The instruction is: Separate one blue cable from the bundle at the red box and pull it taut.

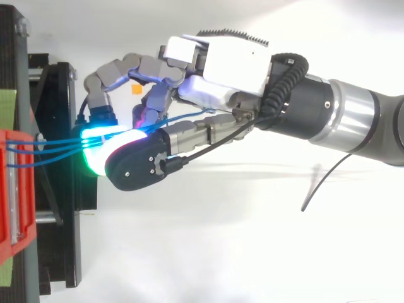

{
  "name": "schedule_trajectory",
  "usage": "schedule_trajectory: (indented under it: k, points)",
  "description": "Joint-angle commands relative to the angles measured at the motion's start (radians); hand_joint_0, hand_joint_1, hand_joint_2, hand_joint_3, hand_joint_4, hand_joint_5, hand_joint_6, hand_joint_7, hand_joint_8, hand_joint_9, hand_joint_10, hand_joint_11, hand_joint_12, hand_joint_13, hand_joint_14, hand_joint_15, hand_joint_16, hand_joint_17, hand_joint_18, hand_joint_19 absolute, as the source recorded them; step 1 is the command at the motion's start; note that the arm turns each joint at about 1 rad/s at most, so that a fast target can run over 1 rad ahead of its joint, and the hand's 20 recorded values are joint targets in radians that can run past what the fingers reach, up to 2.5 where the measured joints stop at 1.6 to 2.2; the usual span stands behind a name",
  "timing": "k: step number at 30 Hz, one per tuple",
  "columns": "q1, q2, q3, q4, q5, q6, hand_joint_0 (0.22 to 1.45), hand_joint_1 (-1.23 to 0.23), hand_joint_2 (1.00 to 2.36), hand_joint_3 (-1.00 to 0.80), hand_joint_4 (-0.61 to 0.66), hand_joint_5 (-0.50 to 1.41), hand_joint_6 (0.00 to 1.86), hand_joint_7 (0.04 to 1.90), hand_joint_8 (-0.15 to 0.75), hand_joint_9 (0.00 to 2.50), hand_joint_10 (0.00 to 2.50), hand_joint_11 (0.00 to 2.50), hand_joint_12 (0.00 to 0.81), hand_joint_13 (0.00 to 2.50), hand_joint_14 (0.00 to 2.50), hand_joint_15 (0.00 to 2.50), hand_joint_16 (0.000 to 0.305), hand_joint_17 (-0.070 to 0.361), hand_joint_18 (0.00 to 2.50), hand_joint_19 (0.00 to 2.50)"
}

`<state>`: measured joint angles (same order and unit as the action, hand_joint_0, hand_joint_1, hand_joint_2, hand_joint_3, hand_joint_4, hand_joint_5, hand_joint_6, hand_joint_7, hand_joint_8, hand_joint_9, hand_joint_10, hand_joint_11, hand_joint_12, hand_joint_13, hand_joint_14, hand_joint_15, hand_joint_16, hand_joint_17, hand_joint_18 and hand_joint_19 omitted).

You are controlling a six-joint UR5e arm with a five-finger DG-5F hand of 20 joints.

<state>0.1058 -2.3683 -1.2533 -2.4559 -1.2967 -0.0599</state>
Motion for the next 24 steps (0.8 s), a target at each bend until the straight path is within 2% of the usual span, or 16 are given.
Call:
schedule_trajectory:
  k: [1,5,6,7,11,12,16,20,24]
  points:
    - [0.0,0.0,0.0,0.0,0.0,0.0,0.64,-0.8,1.02,-0.21,0.02,-0.18,0.86,1.26,0.27,1.42,0.02,1.75,0.372,1.2,0.03,1.07,0.054,0.122,0.94,0.89]
    - [0.0,0.0,0.0,0.0,-0.001,0.0,0.68,-0.84,1.01,-0.33,0.03,-0.19,0.87,1.23,0.263,1.4,0.02,1.76,0.365,1.18,0.03,1.07,0.054,0.121,0.92,0.87]
    - [0.0,0.0,0.0,0.0,-0.001,0.0,0.68,-0.84,1.0,-0.48,0.04,-0.19,0.87,1.23,0.268,1.39,0.02,1.74,0.363,1.18,0.03,1.06,0.054,0.121,0.92,0.87]
    - [0.0,0.0,0.0,0.0,-0.001,0.0,0.66,-0.82,1.0,-0.5,0.04,-0.18,0.87,1.22,0.272,1.4,0.02,1.73,0.364,1.18,0.03,1.05,0.054,0.121,0.92,0.87]
    - [0.0,0.001,0.0,0.0,-0.001,0.0,0.56,-0.63,1.0,-0.5,0.06,-0.17,0.86,1.21,0.282,1.46,0.02,1.71,0.372,1.22,0.03,1.05,0.055,0.124,0.95,0.88]
    - [0.0,0.0,0.0,0.0,-0.001,0.0,0.58,-0.49,1.0,-0.5,0.05,-0.17,0.86,1.21,0.272,1.48,0.02,1.73,0.368,1.23,0.03,1.05,0.054,0.123,0.96,0.89]
    - [0.0,0.0,0.0,0.0,0.0,0.0,0.61,-0.35,1.0,-0.5,0.04,-0.16,0.85,1.21,0.254,1.5,0.02,1.75,0.358,1.25,0.03,1.06,0.053,0.119,0.96,0.9]
    - [0.0,0.0,0.0,0.0,0.0,0.0,0.63,-0.36,1.0,-0.5,0.03,-0.16,0.85,1.21,0.261,1.5,0.02,1.75,0.362,1.25,0.03,1.06,0.053,0.12,0.97,0.9]
    - [0.0,0.0,0.002,0.0,0.0,0.0,0.64,-0.51,1.01,-0.41,0.04,-0.16,0.84,1.22,0.271,1.5,0.03,1.75,0.363,1.25,0.03,1.07,0.054,0.121,0.96,0.9]
